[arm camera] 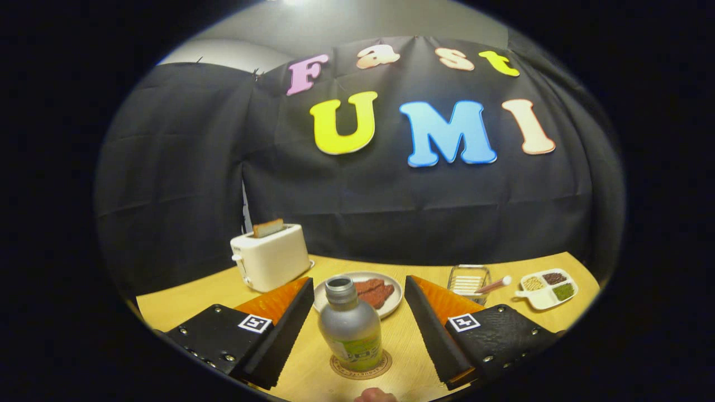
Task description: Take the bottle from table, then pour the juice into the cup, finally place the bottle on the coaster
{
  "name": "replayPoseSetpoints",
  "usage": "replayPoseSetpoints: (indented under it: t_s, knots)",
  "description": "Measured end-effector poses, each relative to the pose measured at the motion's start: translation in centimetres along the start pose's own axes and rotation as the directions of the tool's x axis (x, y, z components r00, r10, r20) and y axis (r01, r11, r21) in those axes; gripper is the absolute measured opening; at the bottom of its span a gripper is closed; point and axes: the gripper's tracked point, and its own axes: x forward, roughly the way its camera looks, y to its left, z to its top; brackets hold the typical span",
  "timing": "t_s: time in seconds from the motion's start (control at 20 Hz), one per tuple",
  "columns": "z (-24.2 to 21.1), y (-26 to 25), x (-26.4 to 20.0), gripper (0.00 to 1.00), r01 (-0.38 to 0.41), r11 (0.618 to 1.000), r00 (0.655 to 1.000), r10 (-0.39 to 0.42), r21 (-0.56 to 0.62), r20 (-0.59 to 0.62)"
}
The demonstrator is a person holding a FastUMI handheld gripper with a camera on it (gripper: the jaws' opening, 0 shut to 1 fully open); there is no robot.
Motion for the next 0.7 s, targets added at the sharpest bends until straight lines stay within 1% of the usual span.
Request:
replayPoseSetpoints:
  t_s: [0.1, 0.2, 0.35, 0.6, 0.7]
  knots:
    - [4.5, -1.9, -2.3, 0.99, 0.087, 0.996, 0.996, -0.087, -0.026, 0.021]
    - [9.4, -3.3, -4.4, 0.99, 0.146, 0.989, 0.988, -0.145, -0.024, 0.055]
    - [15.7, -7.0, -7.8, 0.99, 0.252, 0.968, 0.964, -0.25, -0.012, 0.087]
    - [22.5, -10.9, -11.6, 0.99, 0.359, 0.933, 0.927, -0.352, -0.033, 0.132]
    - [23.7, -11.5, -13.0, 0.99, 0.378, 0.925, 0.919, -0.371, -0.036, 0.136]
